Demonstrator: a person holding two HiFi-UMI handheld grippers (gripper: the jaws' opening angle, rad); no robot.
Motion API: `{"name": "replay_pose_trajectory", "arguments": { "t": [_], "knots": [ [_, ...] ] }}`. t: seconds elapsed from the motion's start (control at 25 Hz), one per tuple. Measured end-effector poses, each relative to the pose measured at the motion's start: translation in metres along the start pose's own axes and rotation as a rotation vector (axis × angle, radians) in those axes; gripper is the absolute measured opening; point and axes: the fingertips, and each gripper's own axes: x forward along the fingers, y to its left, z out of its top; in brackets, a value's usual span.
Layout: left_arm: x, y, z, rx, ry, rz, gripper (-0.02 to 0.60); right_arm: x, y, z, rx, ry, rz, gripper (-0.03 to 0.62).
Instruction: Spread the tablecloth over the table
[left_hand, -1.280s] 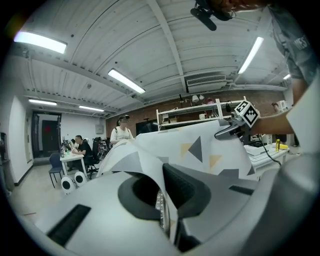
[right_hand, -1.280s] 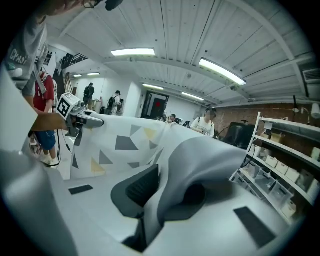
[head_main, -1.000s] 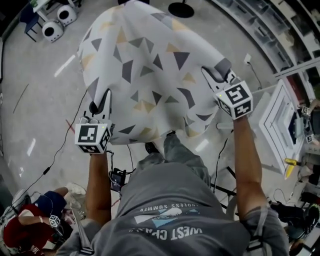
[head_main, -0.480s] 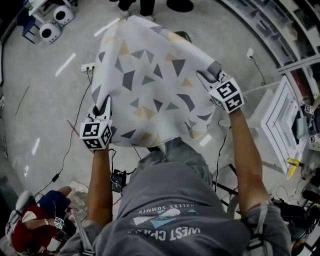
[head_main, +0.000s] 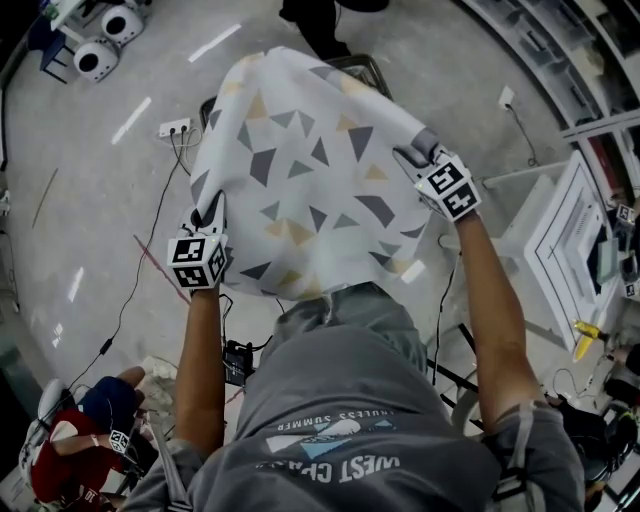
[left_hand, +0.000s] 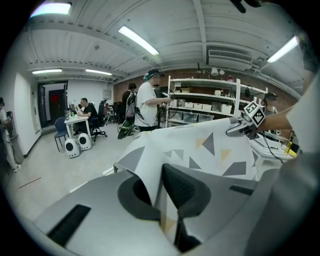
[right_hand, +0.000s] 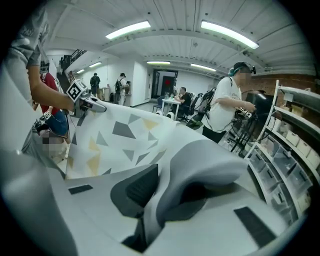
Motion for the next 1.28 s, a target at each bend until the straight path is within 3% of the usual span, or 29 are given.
{"name": "replay_pose_trajectory", "arguments": {
  "t": [1.08,1.28],
  "knots": [
    [0.061,0.044,-0.076,-0.035,0.188,0.133,0.008,0.089,-0.047,-0.068,0.132,0.125,0.138,0.059],
    [0.052,0.052,-0.084,-0.073,0.191,0.191,0.009,0.088,-0.066,-0.078,0.225,0.109,0.149,0.08]
  ]
}}
